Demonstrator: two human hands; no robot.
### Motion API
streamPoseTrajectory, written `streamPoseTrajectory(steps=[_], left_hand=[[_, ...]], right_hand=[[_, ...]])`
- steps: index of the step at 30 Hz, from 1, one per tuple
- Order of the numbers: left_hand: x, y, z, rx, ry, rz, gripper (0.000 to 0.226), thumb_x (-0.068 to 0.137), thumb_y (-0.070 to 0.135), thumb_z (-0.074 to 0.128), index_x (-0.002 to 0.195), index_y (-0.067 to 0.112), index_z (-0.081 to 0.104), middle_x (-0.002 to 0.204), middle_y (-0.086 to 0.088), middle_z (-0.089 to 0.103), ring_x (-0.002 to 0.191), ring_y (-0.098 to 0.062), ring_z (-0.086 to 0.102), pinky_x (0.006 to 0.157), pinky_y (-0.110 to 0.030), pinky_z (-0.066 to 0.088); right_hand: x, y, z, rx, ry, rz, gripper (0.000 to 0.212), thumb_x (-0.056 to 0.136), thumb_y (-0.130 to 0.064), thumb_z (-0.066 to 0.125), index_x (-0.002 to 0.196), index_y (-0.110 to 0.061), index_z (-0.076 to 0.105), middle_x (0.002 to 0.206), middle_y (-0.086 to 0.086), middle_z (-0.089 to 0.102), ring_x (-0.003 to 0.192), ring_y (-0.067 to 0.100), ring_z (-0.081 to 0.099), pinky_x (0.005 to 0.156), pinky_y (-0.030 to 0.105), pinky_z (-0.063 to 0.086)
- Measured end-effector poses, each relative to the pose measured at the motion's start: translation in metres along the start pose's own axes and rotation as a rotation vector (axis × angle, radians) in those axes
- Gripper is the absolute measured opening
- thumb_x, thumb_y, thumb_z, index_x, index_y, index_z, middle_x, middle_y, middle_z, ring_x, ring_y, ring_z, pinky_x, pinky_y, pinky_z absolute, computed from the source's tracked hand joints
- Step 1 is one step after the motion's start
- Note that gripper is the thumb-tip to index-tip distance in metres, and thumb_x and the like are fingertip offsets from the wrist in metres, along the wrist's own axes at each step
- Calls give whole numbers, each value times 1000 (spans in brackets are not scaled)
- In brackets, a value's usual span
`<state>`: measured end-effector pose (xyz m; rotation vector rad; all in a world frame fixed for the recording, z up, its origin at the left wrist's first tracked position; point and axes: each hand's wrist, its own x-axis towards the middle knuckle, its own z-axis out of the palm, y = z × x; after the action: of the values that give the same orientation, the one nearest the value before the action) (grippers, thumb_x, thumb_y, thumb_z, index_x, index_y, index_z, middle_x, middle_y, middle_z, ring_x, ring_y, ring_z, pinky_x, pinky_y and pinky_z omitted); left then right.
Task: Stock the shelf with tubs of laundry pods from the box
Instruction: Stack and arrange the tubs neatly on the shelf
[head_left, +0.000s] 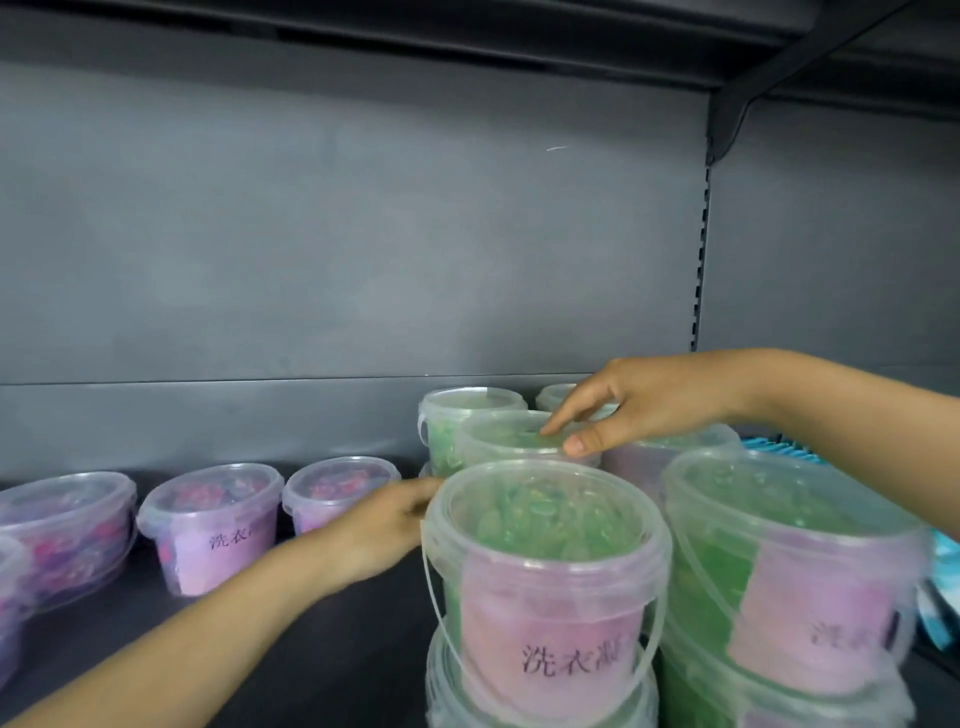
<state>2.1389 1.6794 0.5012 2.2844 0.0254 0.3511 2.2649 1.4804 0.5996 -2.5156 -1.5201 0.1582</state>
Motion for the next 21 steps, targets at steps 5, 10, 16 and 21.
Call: streamPoseTrajectory(steps=[5,10,16,21], left_hand=[[21,8,-32,114,221,14,33,83,-9,54,78,22,63,78,0,70,56,1,61,73,-24,51],[28,63,-49,400,156,206,9,70,42,59,79,40,59,89,13,71,83,2,63,82,-16,47],[57,122,-10,723,-172,310,34,89,41,54,122,31,56,115,18,55,110,2,51,95,-13,37],[93,137,15,886,-383,218,57,87,49,54,139,30,38,144,7,40,129,-11,41,108,-26,34]], right_hand=[[-24,21,-15,141,99,28,38,78,-41,66,115,-36,60,110,-27,61,105,-10,57,87,2,41],[-50,58,-13,230,145,111,41,75,-37,68,114,-31,58,119,-13,62,105,-7,58,87,3,43],[-60,70,-13,203,175,237,66,72,-63,56,128,-29,52,124,-19,53,116,0,49,95,12,36],[-48,90,-4,181,145,333,48,76,-57,64,95,-13,60,91,-6,61,80,8,59,69,19,45]])
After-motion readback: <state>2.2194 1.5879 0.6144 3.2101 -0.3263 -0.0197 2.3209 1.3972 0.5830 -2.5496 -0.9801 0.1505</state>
